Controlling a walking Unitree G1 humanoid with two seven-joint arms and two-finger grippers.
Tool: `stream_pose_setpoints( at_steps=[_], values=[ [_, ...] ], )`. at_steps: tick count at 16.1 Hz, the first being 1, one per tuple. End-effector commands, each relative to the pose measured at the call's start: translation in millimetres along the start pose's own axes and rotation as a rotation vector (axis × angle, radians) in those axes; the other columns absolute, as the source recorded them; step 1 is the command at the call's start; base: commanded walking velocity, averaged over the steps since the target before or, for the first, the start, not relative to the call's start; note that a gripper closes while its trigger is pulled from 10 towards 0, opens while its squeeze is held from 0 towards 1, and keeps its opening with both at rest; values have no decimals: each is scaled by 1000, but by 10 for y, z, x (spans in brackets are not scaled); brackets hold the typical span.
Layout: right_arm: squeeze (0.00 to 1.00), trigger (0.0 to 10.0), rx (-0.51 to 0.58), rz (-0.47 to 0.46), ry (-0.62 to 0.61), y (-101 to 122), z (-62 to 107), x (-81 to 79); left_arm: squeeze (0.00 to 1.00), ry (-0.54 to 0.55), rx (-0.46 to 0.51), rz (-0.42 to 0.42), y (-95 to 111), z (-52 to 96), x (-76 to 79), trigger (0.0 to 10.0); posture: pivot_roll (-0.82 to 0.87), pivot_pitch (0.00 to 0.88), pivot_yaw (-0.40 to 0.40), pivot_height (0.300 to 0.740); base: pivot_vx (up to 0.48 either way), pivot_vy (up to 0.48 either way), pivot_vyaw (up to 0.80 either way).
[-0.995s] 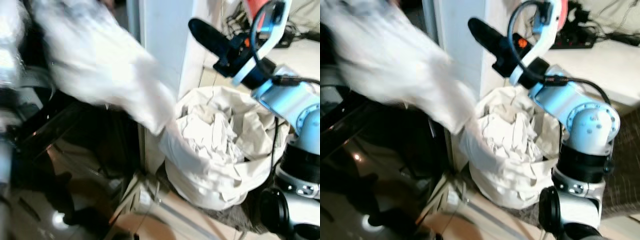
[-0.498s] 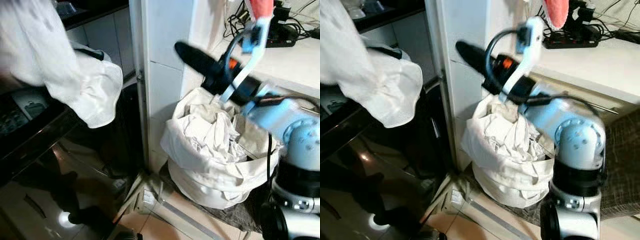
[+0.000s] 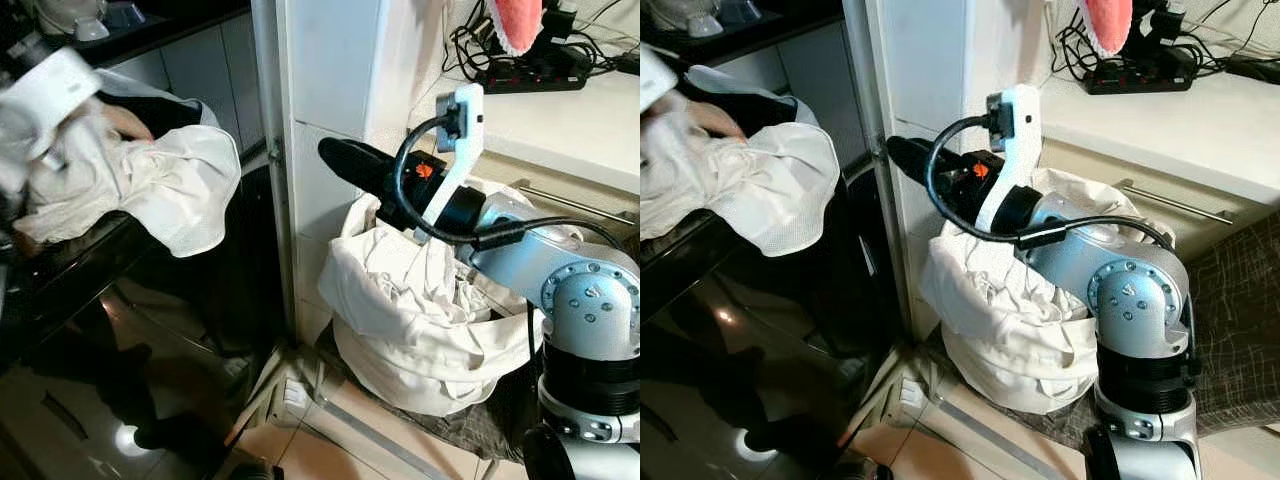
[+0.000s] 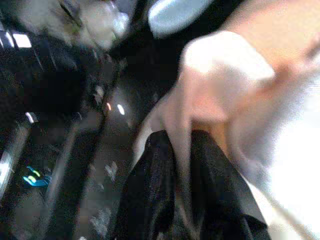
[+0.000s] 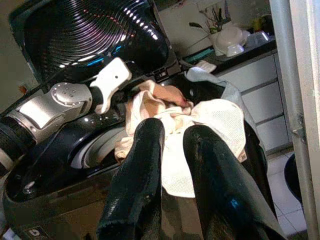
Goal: Clothes washing
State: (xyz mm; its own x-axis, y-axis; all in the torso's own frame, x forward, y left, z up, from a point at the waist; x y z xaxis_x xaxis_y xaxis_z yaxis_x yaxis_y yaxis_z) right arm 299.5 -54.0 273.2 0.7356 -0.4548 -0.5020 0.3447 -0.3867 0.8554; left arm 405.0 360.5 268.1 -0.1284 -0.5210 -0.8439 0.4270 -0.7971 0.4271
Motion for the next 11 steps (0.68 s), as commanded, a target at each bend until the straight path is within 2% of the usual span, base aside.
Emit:
stream_pose_setpoints(
  at_steps=[1, 3, 4, 5, 6, 8, 9, 11],
  values=[
    [0, 10000, -20, 8, 12, -37, 12, -30, 1000, -38, -14, 55, -99, 43, -36, 10000, -25, 0, 35, 740, 0, 0, 0],
    [0, 10000, -147, 15, 62, -272, 15, -68, 1000, -143, -76, 208, -483, 89, 110, 10000, 2, 0, 12, 740, 0, 0, 0],
    [0, 10000, -213, 45, 97, -380, 37, -97, 1000, -163, -75, 273, -569, 101, 161, 10000, 11, 0, 4, 740, 0, 0, 0],
    [0, 10000, -236, 58, 111, -415, 47, -109, 1000, -166, -80, 285, -603, 105, 176, 10000, 11, 0, 4, 740, 0, 0, 0],
    [0, 10000, -311, 129, 146, -517, 96, -137, 1000, -175, -99, 305, -688, 124, 202, 10000, 16, 0, -1, 740, 0, 0, 0],
    [0, 10000, -388, 234, 130, -626, 146, -72, 1000, -166, -121, 318, -771, 156, 187, 10000, 23, 0, -9, 740, 0, 0, 0],
    [0, 10000, -389, 278, 93, -628, 142, 9, 1000, -157, -131, 315, -813, 187, 164, 10000, 23, 0, -9, 740, 0, 0, 0],
    [0, 10000, -353, 297, 61, -564, 109, 66, 1000, -163, -102, 309, -779, 233, 132, 10000, 23, 0, -9, 740, 0, 0, 0]
  ],
)
Point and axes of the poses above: a point about 5 cm out from each wrist's last joint towards the gripper, its own z axis pointing back from the gripper into the wrist, its own y axis along the axis of the wrist's last joint, x = y × z, the point moved 4 cm from there along -z, pointing out of the wrist towards the gripper, and after that the axes turned 8 degrees about -z, right-handed, at the moved point
